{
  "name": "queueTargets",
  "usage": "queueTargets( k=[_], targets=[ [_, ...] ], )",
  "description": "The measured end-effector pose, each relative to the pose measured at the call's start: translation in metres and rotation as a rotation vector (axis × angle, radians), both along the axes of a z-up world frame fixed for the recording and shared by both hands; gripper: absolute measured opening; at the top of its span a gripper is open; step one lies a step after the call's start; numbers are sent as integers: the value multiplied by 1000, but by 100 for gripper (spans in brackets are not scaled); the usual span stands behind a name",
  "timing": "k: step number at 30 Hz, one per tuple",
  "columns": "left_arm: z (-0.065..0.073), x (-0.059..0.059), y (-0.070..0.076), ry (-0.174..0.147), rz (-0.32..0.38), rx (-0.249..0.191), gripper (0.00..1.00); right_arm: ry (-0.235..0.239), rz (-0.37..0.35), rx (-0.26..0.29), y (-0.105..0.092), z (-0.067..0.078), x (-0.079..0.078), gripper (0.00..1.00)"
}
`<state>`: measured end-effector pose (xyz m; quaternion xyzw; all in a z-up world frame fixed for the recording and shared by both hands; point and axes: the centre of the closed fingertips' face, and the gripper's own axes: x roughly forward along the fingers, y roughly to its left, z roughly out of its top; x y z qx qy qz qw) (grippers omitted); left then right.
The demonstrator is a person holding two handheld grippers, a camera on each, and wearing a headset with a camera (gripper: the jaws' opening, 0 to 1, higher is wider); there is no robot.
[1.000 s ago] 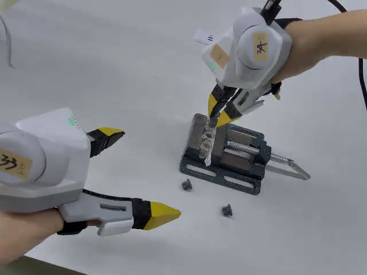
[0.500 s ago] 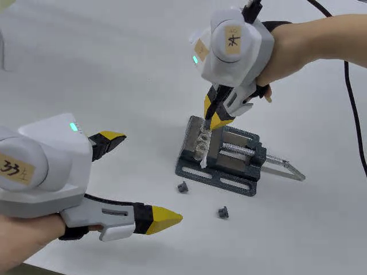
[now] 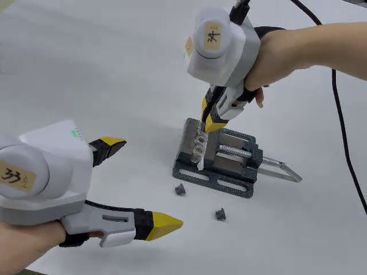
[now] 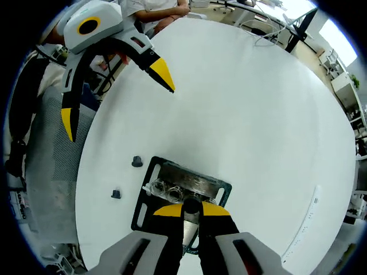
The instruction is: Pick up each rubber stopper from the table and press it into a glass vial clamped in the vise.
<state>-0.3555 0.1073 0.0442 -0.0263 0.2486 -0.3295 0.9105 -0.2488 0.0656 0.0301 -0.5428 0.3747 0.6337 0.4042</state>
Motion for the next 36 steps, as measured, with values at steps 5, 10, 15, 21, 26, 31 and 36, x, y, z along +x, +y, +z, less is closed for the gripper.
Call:
queueTargets(
  k=[5, 10, 15, 21, 26, 31, 36],
  targets=[
    [0, -1, -3, 1, 0, -3, 99, -4, -40, 20, -1, 1, 0, 2],
    [2, 0, -4, -2, 4, -4, 98, -6, -41, 31, 1, 1, 2, 3],
    [4, 2, -3, -5, 7, -5, 98, -23, 51, 32, 0, 1, 1, 5],
    [4, 1, -1, -5, 11, -4, 98, -15, 77, 27, 1, 1, 4, 5],
    [2, 0, 2, 1, 13, -4, 98, -10, 68, 33, 3, 1, 5, 6],
    [2, 0, 3, 1, 13, -3, 98, 4, 76, 38, 4, 1, 3, 9],
    [3, 3, 4, -3, 14, -3, 98, -3, 88, 53, 3, 5, 4, 12]
  ],
)
